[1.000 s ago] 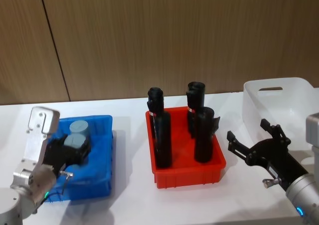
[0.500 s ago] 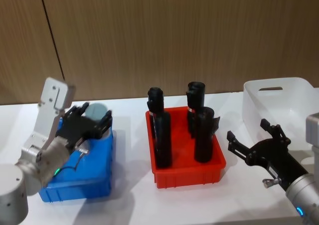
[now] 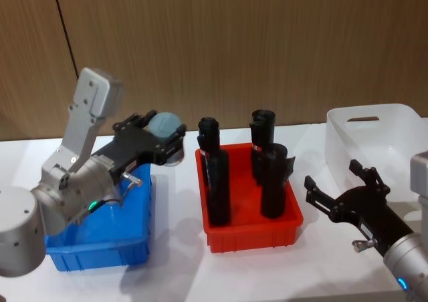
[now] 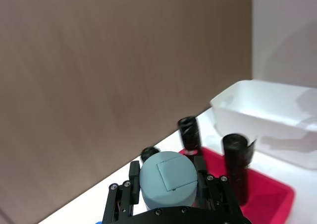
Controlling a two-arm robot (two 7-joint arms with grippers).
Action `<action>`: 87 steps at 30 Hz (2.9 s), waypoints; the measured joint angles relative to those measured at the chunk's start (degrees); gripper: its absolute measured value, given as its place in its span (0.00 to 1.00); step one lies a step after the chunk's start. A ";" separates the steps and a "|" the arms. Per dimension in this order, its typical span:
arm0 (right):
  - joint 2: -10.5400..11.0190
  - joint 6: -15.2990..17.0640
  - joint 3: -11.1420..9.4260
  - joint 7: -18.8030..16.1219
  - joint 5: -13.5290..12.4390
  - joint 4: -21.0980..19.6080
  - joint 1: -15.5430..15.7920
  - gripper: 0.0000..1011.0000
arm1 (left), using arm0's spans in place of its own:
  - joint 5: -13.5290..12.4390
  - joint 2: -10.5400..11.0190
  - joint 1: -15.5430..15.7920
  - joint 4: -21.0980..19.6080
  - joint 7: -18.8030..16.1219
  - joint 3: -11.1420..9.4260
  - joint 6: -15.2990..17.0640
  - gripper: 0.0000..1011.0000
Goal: Pick the cotton swabs from the blue box and place them into the white box.
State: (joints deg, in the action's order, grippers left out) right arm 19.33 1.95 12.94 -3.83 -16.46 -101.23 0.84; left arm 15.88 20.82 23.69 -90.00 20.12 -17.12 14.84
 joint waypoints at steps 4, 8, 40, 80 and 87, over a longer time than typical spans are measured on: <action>0.00 0.00 0.00 0.00 0.00 0.00 0.00 0.99 | 0.98 -0.51 1.34 -0.45 2.94 -0.09 1.74 0.64; 0.00 0.00 0.00 0.00 0.00 0.00 0.00 0.99 | 1.70 -0.93 2.44 -0.47 5.17 -0.17 3.48 0.64; 0.00 0.00 0.00 0.00 0.00 0.00 0.00 0.99 | 2.64 -7.00 15.02 13.54 18.64 -2.29 10.67 0.64; 0.29 6.61 -0.53 -7.38 0.10 -0.06 -3.67 0.99 | 2.65 -8.34 17.56 16.89 20.83 -2.86 10.97 0.64; -0.44 9.80 -0.52 -9.97 -1.15 0.56 -5.88 0.99 | 2.65 -8.38 17.60 16.95 20.87 -2.86 10.97 0.64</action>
State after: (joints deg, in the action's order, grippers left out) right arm 18.90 11.75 12.42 -13.80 -17.61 -100.67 -5.04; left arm 18.53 12.45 41.28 -73.05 40.99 -19.98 25.81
